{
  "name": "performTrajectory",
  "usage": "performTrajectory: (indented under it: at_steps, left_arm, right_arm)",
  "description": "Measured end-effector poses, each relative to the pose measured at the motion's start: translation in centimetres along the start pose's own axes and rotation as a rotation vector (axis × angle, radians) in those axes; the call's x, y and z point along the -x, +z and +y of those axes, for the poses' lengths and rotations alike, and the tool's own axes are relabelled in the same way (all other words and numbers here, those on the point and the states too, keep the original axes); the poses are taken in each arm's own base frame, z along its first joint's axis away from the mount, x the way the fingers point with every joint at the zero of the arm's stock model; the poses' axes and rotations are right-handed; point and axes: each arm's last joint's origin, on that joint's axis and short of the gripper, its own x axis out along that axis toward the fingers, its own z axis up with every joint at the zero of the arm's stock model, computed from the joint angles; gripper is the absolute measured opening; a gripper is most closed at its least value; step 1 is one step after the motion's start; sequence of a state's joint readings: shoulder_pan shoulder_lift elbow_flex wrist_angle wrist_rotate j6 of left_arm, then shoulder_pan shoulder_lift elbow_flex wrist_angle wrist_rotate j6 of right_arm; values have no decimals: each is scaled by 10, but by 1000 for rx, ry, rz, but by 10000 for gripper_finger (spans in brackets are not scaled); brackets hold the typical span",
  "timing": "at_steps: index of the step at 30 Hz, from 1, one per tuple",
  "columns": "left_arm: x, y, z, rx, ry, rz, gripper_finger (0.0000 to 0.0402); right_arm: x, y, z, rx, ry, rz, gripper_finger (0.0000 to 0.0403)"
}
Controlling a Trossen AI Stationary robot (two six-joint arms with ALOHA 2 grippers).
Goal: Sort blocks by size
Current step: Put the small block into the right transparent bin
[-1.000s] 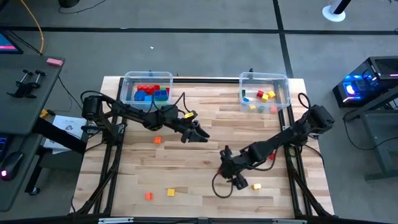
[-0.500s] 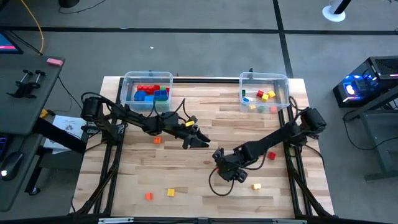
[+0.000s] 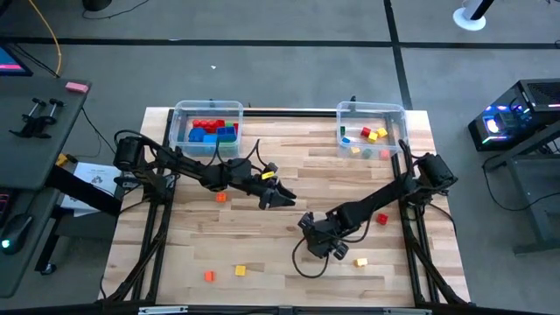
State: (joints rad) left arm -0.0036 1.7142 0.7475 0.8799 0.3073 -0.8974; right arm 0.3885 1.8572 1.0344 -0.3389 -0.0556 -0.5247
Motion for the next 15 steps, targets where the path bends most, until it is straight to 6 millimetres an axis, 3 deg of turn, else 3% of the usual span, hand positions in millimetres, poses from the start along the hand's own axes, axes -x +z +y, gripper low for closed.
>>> performTrajectory:
  at_steps: [2, 8, 12, 15]
  left_arm:
    - [0, 0, 0, 0, 1, 0, 268]
    - [0, 1, 1, -8, 1, -1, 268]
    - [3, 8, 6, -28, 0, -2, 268]
    - [9, 19, 14, -37, 9, -19, 268]
  right_arm:
    - [0, 1, -2, -2, -27, -6, 130]
    - [14, 0, -2, -78, -63, 15, 131]
    - [58, -7, -6, -230, -94, 66, 131]
    - [93, -32, -9, -396, -105, 176, 131]
